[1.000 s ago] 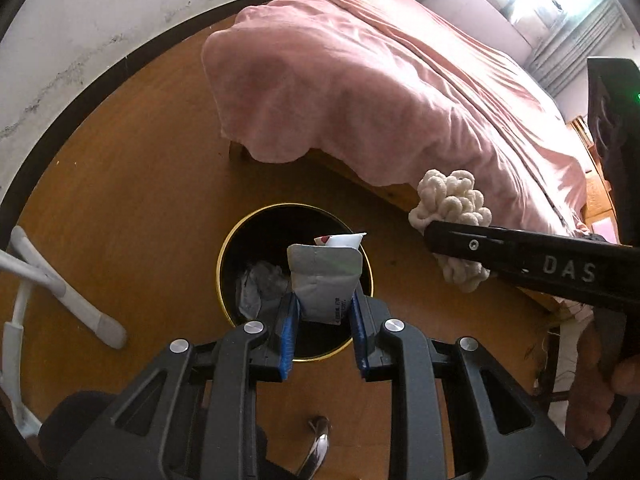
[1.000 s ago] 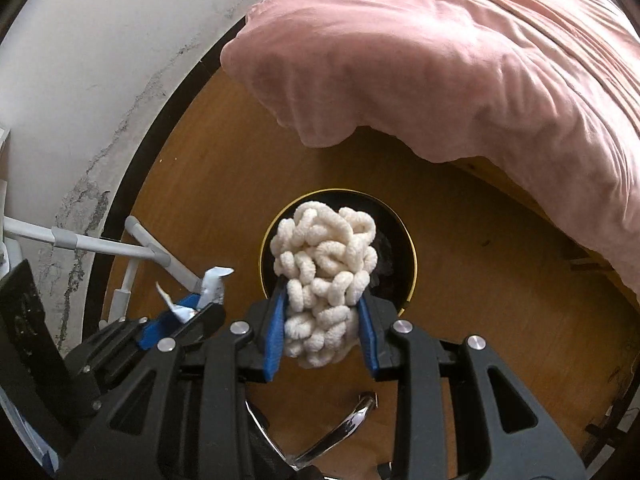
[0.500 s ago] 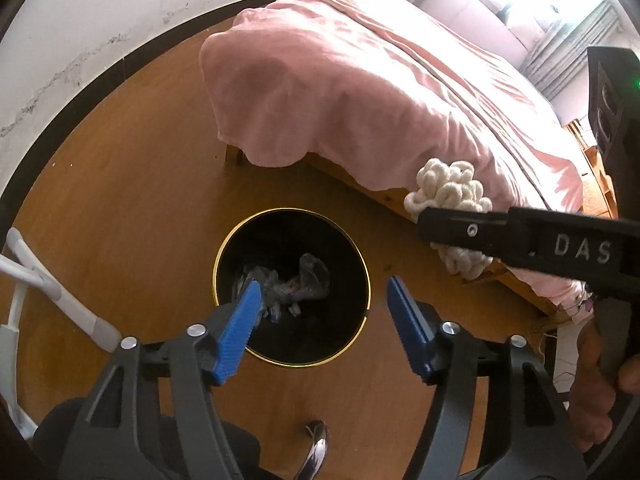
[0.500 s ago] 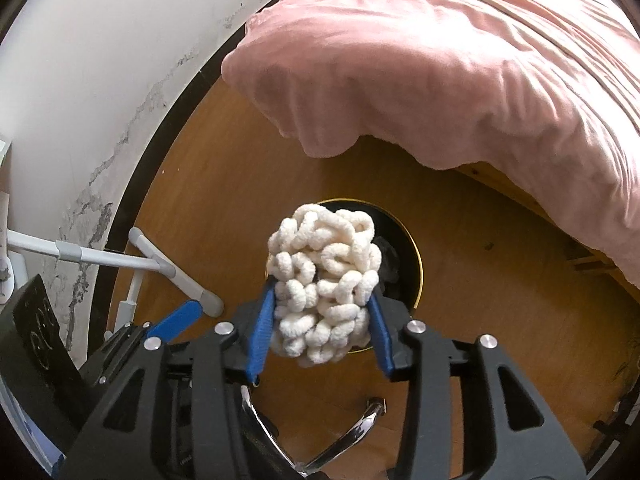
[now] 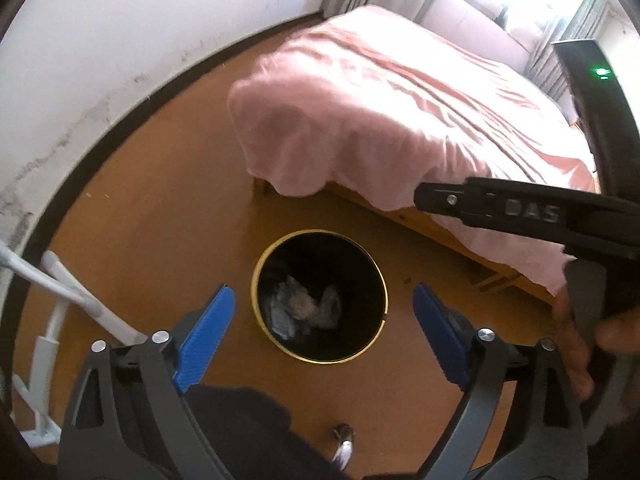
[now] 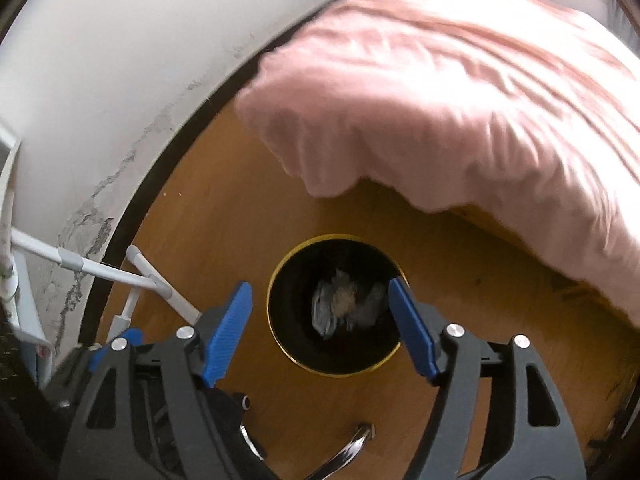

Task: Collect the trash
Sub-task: 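Swing both tools back toward the desk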

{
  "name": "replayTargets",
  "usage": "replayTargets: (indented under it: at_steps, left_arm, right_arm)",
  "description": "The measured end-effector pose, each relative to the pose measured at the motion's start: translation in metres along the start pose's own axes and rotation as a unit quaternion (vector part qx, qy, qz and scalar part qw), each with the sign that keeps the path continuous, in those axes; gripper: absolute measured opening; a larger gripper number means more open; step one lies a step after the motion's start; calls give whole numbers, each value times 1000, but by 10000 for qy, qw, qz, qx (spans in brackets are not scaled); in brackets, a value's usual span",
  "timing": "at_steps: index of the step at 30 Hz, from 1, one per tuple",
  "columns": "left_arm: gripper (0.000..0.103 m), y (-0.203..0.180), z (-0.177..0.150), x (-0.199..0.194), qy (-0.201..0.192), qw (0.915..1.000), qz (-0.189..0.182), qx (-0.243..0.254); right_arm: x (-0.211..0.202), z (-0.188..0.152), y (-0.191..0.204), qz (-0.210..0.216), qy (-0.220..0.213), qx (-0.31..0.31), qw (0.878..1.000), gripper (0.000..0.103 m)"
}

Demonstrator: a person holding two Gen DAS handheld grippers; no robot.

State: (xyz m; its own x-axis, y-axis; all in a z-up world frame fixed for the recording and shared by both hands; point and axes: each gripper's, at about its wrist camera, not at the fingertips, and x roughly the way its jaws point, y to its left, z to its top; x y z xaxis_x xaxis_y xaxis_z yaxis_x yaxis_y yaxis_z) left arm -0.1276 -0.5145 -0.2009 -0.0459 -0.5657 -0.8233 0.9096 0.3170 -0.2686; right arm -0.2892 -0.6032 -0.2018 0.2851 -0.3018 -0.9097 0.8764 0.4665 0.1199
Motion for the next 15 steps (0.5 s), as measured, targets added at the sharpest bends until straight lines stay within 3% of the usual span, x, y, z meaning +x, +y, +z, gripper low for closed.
replayTargets:
  at_steps: [4,8,12,15]
  left_arm:
    - [89,16,-4,-60,-235,9993,287,37]
    - [90,47,-18,-149,-729,9941,802,15]
    - [92,96,-44,-234,-1244,9820,1400,-247]
    - [93,148,-74,-293,-1513,9632,2090,-758]
  right_arm:
    - [-37,2,40,192,-454,-411,9979,71]
    - [-81,2,104,825,-840,-989,9881,73]
    - [-123,-11,194,1541,-1081,-1917,9632,77]
    - [-145,-21,268,2100,-1071,-2575,9371,78]
